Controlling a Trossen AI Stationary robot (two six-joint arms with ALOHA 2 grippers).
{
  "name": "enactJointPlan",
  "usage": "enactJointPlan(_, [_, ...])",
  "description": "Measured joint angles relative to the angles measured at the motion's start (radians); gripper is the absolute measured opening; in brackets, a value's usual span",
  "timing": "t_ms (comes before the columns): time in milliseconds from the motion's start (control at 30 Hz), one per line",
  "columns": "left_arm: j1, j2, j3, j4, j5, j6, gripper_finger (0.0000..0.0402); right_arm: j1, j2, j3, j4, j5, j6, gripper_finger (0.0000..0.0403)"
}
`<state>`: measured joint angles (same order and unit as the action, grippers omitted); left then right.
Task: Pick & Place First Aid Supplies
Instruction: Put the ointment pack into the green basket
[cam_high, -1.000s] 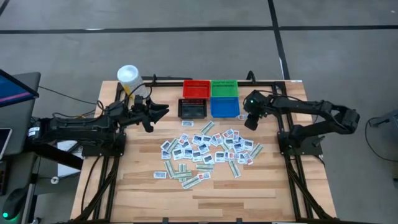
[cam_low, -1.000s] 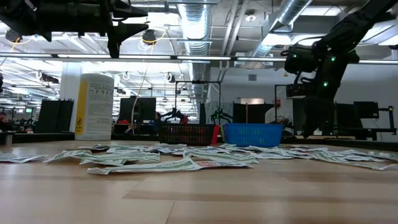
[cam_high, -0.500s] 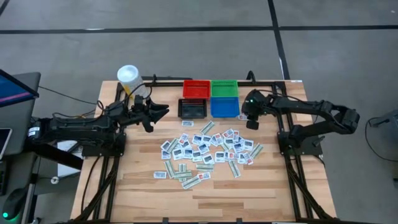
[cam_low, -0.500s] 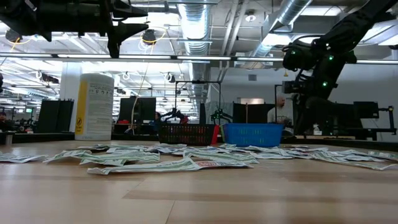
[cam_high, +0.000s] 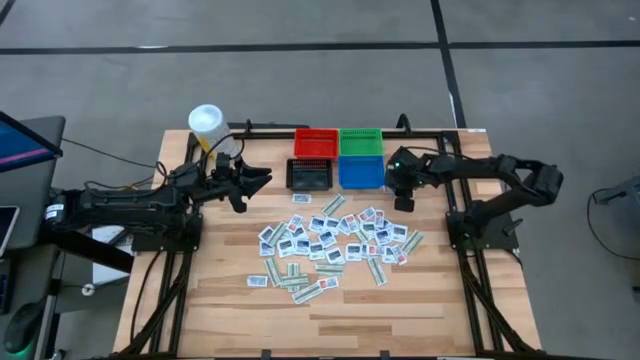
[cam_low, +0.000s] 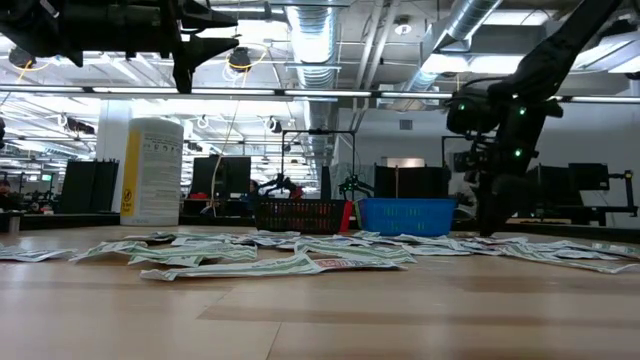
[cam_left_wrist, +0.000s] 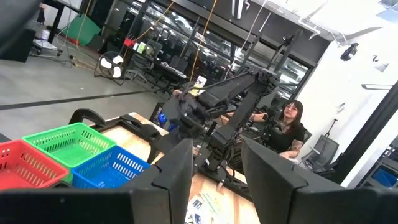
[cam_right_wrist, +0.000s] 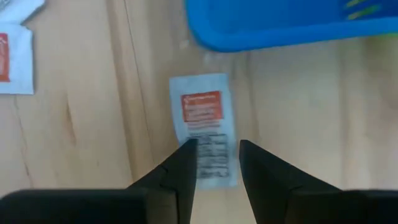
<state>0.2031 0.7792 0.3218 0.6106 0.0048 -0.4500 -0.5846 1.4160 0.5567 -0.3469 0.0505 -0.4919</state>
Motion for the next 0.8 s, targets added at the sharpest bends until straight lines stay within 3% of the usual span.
enactJointPlan(167, [0.0, 0.0, 0.0, 0.0, 0.0, 0.0, 0.014, 0.0, 0.077, 0.002, 0.017, 0.0, 0.036, 0.0116])
enactJointPlan(400, [0.0, 0.0, 0.0, 0.0, 0.0, 0.0, 0.014, 0.0, 0.071, -0.002, 0.01, 0.001, 0.048, 0.0112])
enactJointPlan(800, [0.0, 0.0, 0.0, 0.0, 0.0, 0.0, 0.014, 0.0, 0.001, -0.006, -0.014, 0.001, 0.048, 0.0054])
